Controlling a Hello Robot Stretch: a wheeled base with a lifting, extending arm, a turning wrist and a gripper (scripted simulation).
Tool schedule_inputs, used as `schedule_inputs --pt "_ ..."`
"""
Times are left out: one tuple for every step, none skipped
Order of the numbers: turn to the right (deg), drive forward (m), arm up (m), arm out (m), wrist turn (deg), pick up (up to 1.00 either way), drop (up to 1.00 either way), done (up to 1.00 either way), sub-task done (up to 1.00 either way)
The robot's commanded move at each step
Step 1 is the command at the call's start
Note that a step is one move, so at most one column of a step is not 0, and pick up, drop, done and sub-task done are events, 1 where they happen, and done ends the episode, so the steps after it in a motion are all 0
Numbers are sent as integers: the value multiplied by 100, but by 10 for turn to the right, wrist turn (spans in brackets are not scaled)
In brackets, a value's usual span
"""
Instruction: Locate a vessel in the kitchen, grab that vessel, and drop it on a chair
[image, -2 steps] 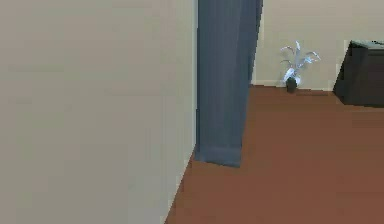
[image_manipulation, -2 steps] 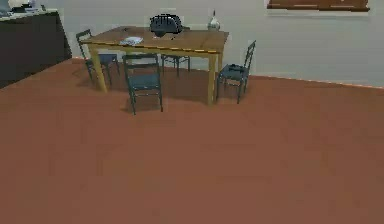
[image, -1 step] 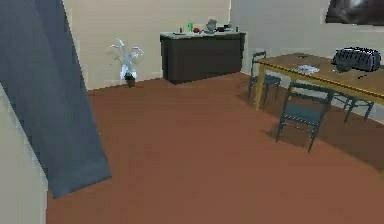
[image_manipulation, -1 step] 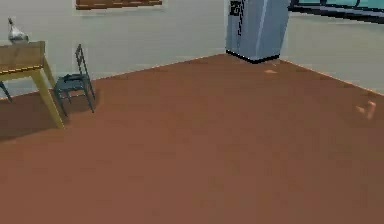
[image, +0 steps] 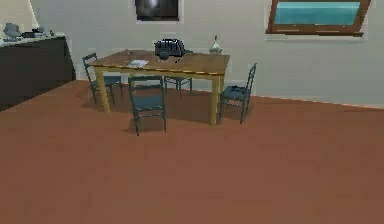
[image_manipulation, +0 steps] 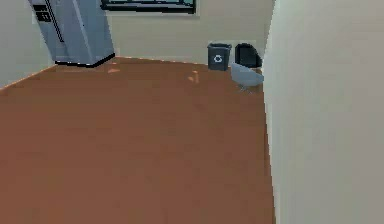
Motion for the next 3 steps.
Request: schedule_inputs --pt "120 0 0 0 0 0 0 0 0" --pt "0 20 0 0 0 0 0 0 0" --pt "180 0 0 0 0 0 0 0 0"
